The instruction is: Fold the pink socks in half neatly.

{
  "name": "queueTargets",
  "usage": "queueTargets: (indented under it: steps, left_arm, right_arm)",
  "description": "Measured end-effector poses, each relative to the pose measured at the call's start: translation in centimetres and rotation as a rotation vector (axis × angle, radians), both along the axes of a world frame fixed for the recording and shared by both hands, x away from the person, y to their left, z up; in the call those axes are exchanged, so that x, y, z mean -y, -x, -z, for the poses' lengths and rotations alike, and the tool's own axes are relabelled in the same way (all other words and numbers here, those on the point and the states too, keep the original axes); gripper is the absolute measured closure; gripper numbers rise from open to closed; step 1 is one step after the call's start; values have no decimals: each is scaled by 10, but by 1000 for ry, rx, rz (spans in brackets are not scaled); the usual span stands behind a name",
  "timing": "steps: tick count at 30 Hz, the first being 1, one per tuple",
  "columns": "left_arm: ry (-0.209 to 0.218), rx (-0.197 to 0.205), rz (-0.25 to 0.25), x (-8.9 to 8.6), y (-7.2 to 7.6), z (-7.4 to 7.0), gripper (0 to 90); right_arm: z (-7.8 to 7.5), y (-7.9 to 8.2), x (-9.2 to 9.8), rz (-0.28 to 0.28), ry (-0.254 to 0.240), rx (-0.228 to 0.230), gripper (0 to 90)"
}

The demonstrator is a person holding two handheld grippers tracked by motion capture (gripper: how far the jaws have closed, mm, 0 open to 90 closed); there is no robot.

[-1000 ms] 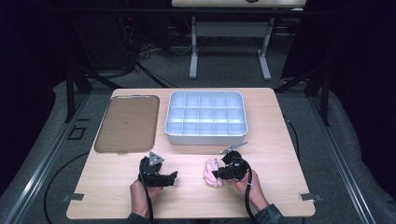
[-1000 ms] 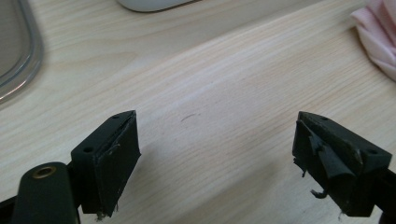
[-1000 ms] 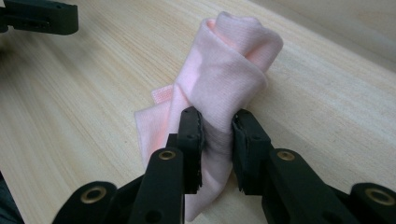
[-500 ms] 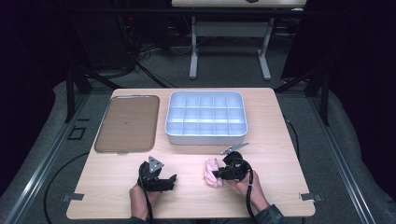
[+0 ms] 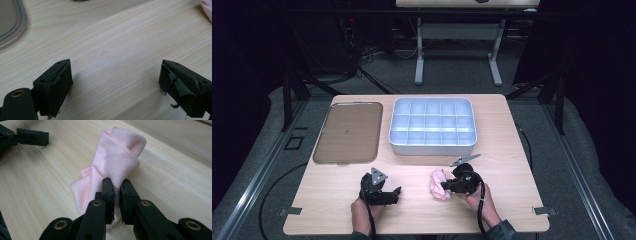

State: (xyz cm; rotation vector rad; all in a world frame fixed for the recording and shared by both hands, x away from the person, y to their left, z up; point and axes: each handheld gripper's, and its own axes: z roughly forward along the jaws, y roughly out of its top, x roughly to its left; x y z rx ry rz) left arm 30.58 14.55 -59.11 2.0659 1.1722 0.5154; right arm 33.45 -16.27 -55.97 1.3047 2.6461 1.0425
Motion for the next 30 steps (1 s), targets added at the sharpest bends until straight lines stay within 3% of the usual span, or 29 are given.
queueTargets:
  steps: [8, 13, 15, 17, 19, 23, 26, 30]
  left_arm:
    - [0, -3, 0, 0, 0, 0, 114]
    - [1, -3, 0, 0, 0, 0, 114]
    - [1, -3, 0, 0, 0, 0, 114]
    - [0, -3, 0, 0, 0, 0, 114]
    - [1, -1, 0, 0, 0, 0, 114]
    - [0, 1, -2, 0, 0, 0, 114]
    - [0, 1, -2, 0, 0, 0, 115]
    - [0, 1, -2, 0, 0, 0, 115]
  right_arm:
    - [2, -3, 4, 3, -19, -22, 824]
    - [-2, -5, 4, 2, 3, -27, 791]
    - [-4, -8, 3, 9, 19, -47, 690]
    - [-5, -9, 3, 8, 21, -62, 656]
    - [-8, -12, 2, 41, 10, -71, 549]
    - [-14, -16, -3, 66, 20, -82, 430]
    - [-16, -19, -10, 83, 24, -85, 422]
    - [-14, -22, -22, 81, 71, -84, 376]
